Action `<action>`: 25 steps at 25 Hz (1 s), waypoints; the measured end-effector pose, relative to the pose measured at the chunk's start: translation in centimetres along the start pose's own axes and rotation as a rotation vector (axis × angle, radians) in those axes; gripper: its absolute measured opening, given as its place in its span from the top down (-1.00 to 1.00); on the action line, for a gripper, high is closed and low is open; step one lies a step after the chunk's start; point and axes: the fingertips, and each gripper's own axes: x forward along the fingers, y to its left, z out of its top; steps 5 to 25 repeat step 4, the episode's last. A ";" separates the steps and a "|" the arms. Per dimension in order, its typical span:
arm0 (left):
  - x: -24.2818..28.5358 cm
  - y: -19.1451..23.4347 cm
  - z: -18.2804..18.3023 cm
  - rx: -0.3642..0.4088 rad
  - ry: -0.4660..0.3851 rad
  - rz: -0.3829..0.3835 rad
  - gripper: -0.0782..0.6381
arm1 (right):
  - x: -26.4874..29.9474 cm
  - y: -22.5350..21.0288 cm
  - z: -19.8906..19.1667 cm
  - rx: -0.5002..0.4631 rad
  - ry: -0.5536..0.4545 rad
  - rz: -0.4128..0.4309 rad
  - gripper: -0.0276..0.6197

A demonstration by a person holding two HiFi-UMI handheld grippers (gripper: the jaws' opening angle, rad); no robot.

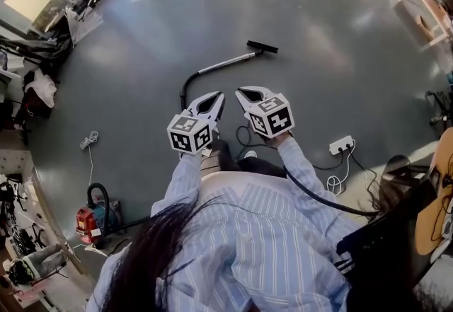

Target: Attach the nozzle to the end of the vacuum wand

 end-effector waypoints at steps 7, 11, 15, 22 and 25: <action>-0.6 0.9 -0.1 -0.010 0.000 0.010 0.76 | 0.5 0.7 0.2 -0.011 0.000 0.004 0.89; -0.6 0.9 -0.1 -0.010 0.000 0.010 0.76 | 0.5 0.7 0.2 -0.011 0.000 0.004 0.89; -0.6 0.9 -0.1 -0.010 0.000 0.010 0.76 | 0.5 0.7 0.2 -0.011 0.000 0.004 0.89; -0.6 0.9 -0.1 -0.010 0.000 0.010 0.76 | 0.5 0.7 0.2 -0.011 0.000 0.004 0.89; -0.6 0.9 -0.1 -0.010 0.000 0.010 0.76 | 0.5 0.7 0.2 -0.011 0.000 0.004 0.89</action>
